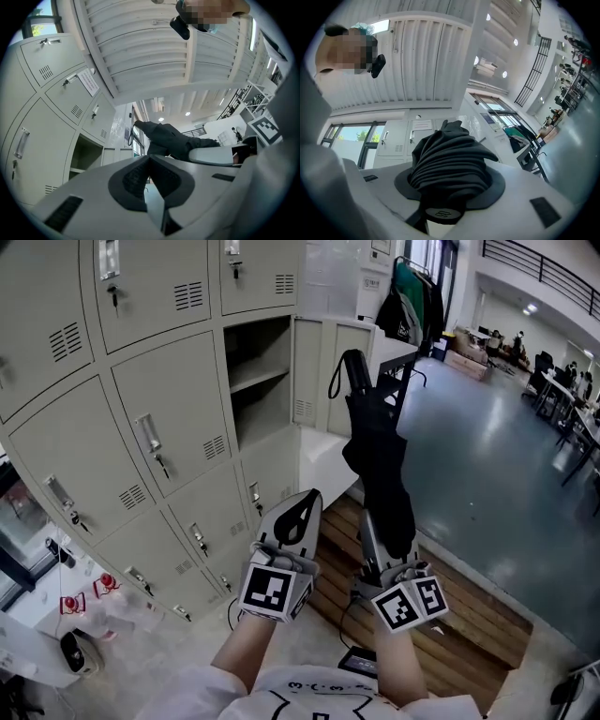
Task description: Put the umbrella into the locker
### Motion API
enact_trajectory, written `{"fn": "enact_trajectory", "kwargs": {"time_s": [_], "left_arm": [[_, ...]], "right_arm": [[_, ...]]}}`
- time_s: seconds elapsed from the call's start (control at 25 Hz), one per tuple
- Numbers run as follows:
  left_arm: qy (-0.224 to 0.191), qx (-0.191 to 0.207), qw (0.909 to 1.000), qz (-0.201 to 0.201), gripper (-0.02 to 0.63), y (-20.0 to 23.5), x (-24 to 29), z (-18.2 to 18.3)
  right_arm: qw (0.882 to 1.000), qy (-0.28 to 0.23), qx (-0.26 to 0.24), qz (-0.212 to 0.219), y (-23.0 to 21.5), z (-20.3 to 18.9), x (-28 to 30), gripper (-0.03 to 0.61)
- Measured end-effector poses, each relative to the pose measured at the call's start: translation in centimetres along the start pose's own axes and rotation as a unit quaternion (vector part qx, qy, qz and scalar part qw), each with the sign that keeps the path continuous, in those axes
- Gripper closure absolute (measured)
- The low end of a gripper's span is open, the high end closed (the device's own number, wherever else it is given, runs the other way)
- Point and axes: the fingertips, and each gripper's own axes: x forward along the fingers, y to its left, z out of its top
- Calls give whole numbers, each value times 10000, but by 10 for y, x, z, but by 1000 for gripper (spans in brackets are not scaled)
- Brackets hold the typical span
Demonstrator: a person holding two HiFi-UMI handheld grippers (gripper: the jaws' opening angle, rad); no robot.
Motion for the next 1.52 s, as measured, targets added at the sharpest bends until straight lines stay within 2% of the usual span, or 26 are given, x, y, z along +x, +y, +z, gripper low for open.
{"fn": "enact_trajectory", "kwargs": {"time_s": [0.08,0.28,0.44,0.64,0.92,1.32,1.52], "left_arm": [[28,30,9999,105,614,13,-1,-3],[147,118,9994,280,614,30,38,-29],[195,197,9986,457,614,60,24,-29],[232,302,9959,816,614,90,85,-58],[302,573,9921,1073,614,133,134,-74],[495,851,9786,1808,614,205,184,-99],[498,1062,9724,2016,614,226,196,-109]], "right_arm": [[10000,38,76,35,1,-8,11,376],[9995,138,216,164,-42,-24,49,376],[9986,199,359,337,-24,-45,69,376],[9964,396,449,602,-74,-66,125,376],[9918,536,612,990,-101,-91,193,376],[9792,976,921,1524,-132,-143,286,376],[9728,1160,915,1785,-136,-169,320,376]]}}
